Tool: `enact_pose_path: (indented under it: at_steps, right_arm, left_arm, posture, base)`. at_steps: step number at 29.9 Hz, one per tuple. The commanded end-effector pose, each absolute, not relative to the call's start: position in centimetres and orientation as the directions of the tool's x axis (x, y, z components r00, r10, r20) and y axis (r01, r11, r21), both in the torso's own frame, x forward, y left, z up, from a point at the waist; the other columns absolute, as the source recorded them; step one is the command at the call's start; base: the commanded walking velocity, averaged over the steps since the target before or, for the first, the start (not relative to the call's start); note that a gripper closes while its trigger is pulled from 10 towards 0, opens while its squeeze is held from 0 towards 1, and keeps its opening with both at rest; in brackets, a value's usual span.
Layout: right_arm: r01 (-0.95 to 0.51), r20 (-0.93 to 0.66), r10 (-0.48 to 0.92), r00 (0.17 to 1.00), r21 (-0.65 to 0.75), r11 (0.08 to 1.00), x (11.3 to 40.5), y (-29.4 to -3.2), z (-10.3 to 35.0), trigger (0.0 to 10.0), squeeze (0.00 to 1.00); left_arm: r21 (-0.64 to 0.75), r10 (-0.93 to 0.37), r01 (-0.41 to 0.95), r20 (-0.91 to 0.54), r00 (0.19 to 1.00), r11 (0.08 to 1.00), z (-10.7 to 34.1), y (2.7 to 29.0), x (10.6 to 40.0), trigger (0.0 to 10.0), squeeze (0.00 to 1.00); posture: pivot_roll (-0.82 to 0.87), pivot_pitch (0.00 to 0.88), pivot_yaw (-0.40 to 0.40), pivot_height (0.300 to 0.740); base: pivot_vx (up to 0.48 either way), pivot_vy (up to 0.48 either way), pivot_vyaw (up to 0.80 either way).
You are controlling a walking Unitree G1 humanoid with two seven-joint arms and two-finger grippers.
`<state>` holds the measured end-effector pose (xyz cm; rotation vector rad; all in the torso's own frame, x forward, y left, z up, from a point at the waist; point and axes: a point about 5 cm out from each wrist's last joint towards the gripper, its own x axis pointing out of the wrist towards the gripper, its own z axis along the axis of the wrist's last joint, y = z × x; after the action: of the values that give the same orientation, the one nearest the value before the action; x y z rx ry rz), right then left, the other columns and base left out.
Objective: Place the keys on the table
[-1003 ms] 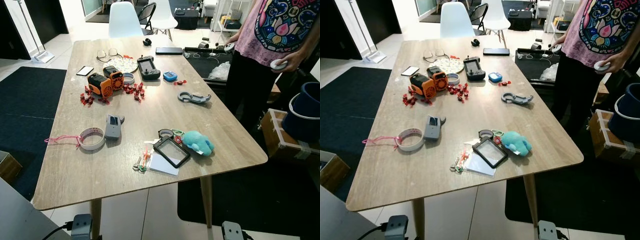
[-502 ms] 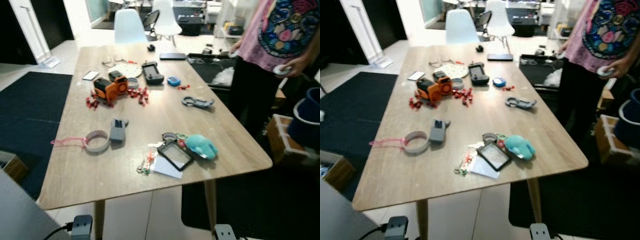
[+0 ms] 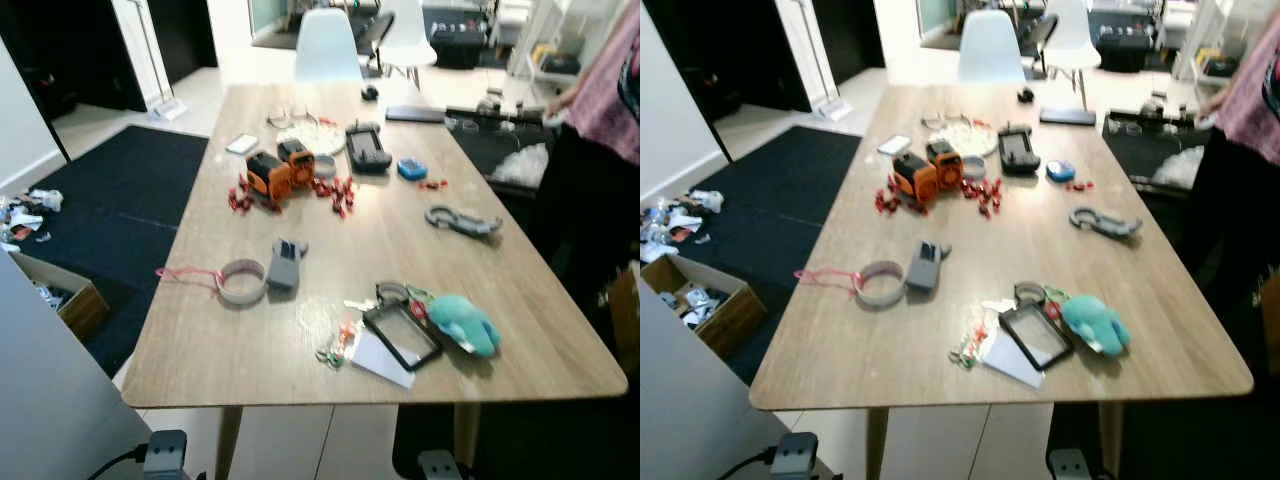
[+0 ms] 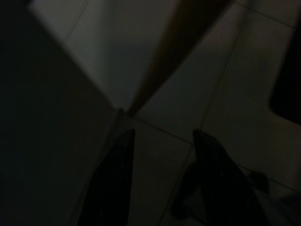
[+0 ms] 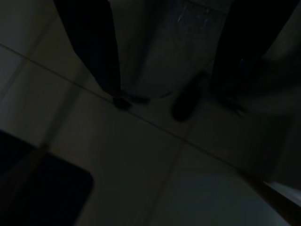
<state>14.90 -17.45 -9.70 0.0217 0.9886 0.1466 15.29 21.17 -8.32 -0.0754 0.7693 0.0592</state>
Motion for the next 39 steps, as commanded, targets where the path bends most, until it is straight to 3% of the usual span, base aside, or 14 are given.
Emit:
enact_pose_path:
  at_steps: [1, 25, 39]
  right_arm:
    - [-0.113, -0.843, 0.127, 0.523, 0.079, 0.99, 14.4, -17.9, -9.9, 10.0, 0.0]
    - [-0.114, -0.843, 0.128, 0.522, 0.08, 0.99, 14.1, -18.0, -9.9, 10.0, 0.0]
    - [-0.028, -0.849, 0.093, 0.52, 0.092, 0.995, 13.3, -19.0, -10.1, 10.0, 0.0]
  left_arm:
    - [-0.038, 0.027, -0.074, -0.694, 0.719, 0.997, -8.3, 21.4, 15.2, 10.0, 0.0]
    - [-0.042, 0.024, -0.074, -0.692, 0.721, 0.996, -8.3, 21.5, 15.1, 10.0, 0.0]
    - [-0.044, 0.004, -0.049, -0.7, 0.714, 0.998, -8.4, 21.4, 14.8, 10.0, 0.0]
  posture:
    - [0.05, 0.054, 0.016, 0.74]
    - [0.05, 0.062, 0.016, 0.74]
    - [0.04, 0.077, 0.014, 0.74]
  base:
    - [0.0, 0.0, 0.8]
    - [0.0, 0.0, 0.76]
    - [0.0, 0.0, 0.0]
